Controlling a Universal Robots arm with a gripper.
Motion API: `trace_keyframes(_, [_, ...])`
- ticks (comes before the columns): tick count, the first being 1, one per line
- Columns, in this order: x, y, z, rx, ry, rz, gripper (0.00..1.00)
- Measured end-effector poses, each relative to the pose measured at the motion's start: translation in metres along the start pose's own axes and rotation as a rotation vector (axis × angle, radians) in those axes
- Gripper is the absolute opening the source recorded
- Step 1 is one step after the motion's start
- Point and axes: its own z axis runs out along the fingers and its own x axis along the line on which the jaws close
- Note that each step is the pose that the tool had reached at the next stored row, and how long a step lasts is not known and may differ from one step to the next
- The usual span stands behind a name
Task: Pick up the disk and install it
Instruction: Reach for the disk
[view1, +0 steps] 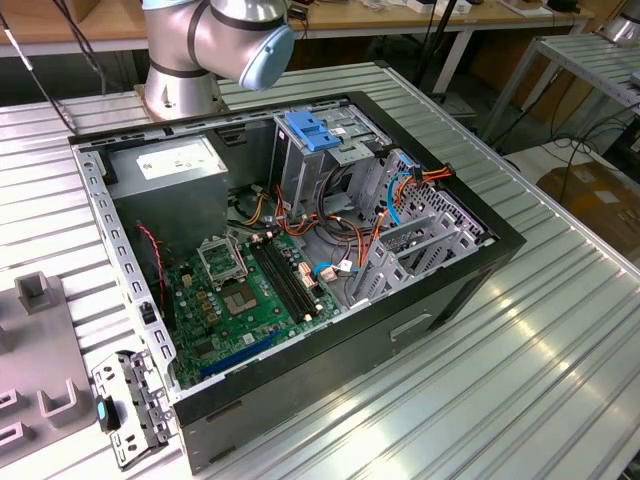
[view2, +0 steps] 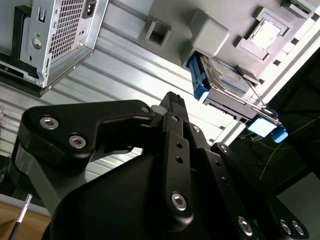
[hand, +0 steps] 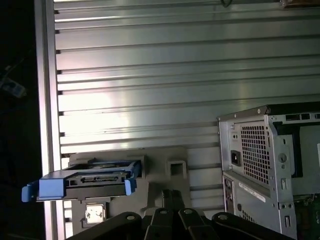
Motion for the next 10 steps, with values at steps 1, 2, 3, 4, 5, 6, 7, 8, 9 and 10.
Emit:
trace_keyframes(1, [0.0027,-0.0002,0.0000,0.0000,-0.0001,0.000,0.11])
trace_keyframes(2, [0.0050,-0.0003,-0.0001,-0.0001,-0.0001,0.000,0.11])
trace_keyframes(3, [0.0090,-0.0006,-0.0002,-0.0001,-0.0001,0.000,0.11])
trace_keyframes(4, [0.0145,-0.0010,-0.0003,-0.0001,-0.0002,0.000,0.11])
trace_keyframes(5, [0.0191,-0.0013,-0.0005,0.0000,0.0000,0.000,0.11])
trace_keyframes(6, [0.0220,-0.0015,-0.0006,0.0000,0.0000,0.000,0.11])
trace_keyframes(7, [0.0254,-0.0018,-0.0007,0.0000,-0.0001,0.000,0.11])
trace_keyframes(8, [0.0292,-0.0020,-0.0007,0.0000,-0.0001,0.000,0.11])
trace_keyframes(9, [0.0320,-0.0023,-0.0008,-0.0001,-0.0001,0.000,0.11])
trace_keyframes(10, [0.0360,-0.0025,-0.0010,0.0000,0.0000,0.000,0.11])
